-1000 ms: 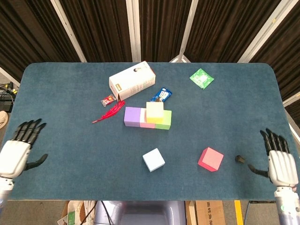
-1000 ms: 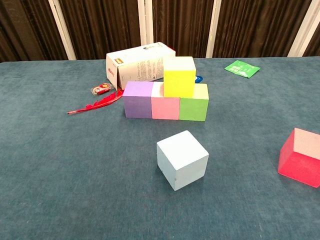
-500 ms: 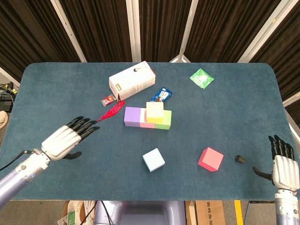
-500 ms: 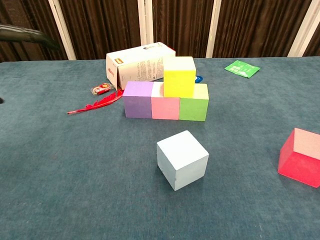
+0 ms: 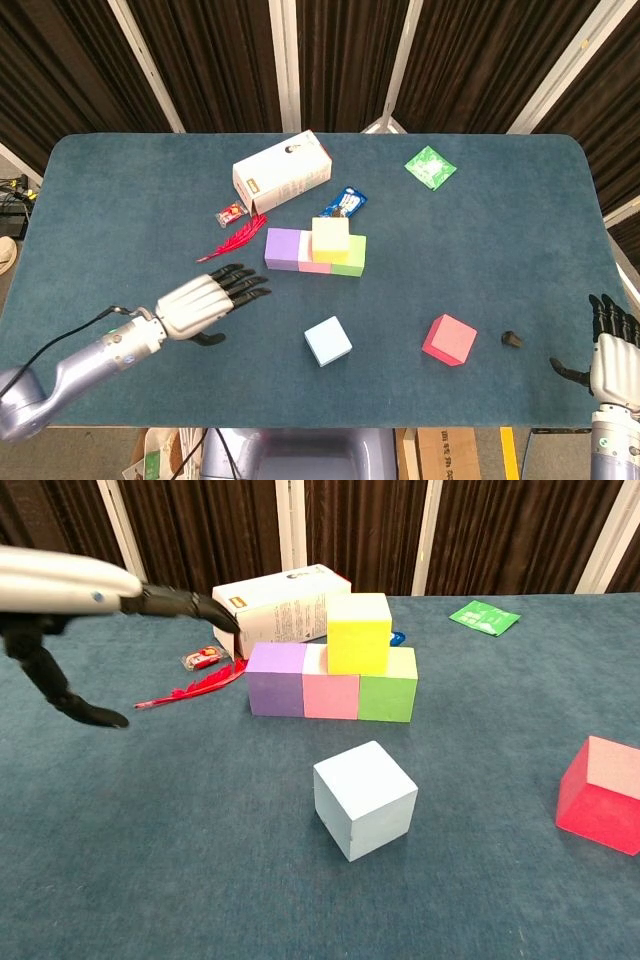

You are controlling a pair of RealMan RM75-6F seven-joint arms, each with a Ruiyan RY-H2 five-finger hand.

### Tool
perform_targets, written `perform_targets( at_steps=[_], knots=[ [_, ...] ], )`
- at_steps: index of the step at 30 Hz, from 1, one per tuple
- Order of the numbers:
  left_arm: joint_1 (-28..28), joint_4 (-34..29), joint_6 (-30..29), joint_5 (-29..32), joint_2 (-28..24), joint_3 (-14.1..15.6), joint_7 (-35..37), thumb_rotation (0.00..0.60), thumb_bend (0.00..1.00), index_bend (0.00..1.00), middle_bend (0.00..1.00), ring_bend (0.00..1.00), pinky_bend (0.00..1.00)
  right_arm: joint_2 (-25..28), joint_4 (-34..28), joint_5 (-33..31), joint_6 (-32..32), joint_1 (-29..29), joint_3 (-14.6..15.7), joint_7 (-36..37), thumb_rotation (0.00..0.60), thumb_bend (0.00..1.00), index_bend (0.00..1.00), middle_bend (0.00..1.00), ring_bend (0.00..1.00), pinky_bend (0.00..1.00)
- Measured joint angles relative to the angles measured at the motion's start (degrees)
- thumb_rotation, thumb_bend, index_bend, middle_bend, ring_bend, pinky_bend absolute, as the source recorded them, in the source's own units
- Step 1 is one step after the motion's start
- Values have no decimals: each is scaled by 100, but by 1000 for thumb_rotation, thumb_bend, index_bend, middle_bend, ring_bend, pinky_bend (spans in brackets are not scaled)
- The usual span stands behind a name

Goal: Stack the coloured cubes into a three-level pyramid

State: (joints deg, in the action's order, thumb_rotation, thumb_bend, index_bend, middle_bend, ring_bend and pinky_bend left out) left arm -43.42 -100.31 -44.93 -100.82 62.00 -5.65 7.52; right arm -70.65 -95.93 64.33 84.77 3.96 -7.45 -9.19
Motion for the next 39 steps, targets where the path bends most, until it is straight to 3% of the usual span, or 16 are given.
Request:
perform_targets(
  at_steps=[11,19,28,39],
  knots=[
    [-525,275,387,377,837,-36,-185,600,321,69,62,0,0,10,-15,-115,-187,-5,-93,27,600,90,0,0,0,0],
    [-726,229,652,1024,1177,-184,-610,600,321,82,72,0,0,44,-13,-159,-335,0,-133,135,600,89,0,0,0,0],
    [-1074,115,984,2116,1588,-361,-1652,600,321,89,70,0,0,90,-15,-228,-441,-10,-191,241,600,89,0,0,0,0],
    [-1495,363,1032,2974,2183,-281,-2559,600,321,97,70,0,0,99,-56,-347,-504,-24,-248,264,600,89,0,0,0,0]
  ],
)
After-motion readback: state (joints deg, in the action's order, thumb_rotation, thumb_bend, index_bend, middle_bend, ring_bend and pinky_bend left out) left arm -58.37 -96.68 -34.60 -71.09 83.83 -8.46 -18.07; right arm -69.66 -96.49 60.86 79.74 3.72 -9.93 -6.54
